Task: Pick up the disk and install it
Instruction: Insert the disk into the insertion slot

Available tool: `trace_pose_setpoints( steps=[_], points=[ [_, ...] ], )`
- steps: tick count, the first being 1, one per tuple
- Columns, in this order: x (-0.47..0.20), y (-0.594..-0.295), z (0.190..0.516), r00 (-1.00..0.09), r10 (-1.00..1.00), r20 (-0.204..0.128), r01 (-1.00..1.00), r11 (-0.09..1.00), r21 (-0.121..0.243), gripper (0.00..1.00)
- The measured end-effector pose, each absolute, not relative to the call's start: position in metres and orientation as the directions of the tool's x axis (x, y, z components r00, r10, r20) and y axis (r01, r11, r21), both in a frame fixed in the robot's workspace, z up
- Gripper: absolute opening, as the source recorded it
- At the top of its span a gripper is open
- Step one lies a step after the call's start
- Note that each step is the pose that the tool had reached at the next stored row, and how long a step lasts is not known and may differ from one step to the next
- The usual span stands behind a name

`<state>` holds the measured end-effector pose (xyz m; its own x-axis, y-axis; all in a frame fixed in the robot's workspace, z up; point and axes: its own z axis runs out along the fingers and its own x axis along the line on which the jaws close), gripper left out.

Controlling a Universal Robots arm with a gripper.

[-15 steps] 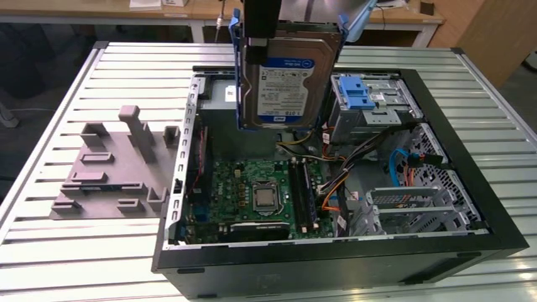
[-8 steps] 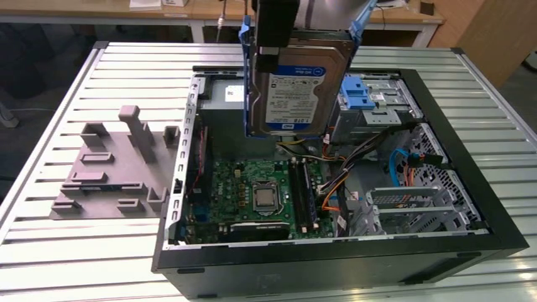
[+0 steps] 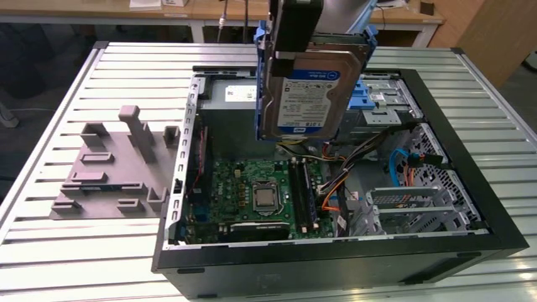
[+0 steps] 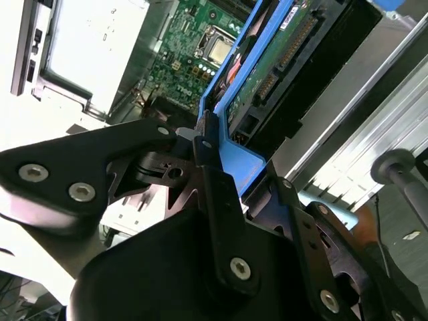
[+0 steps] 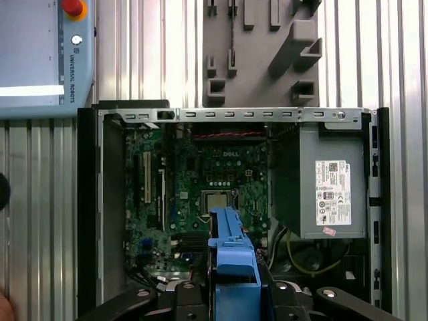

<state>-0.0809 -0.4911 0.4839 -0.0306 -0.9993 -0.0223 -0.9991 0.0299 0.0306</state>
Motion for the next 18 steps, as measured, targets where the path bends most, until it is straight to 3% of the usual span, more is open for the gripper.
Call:
trace_pose_setpoints(
  steps=[18],
  points=[
    [-0.057,-0.507,0.482,-0.031,-0.999,-0.022,-0.999,0.03,0.031,0.36]
  ],
)
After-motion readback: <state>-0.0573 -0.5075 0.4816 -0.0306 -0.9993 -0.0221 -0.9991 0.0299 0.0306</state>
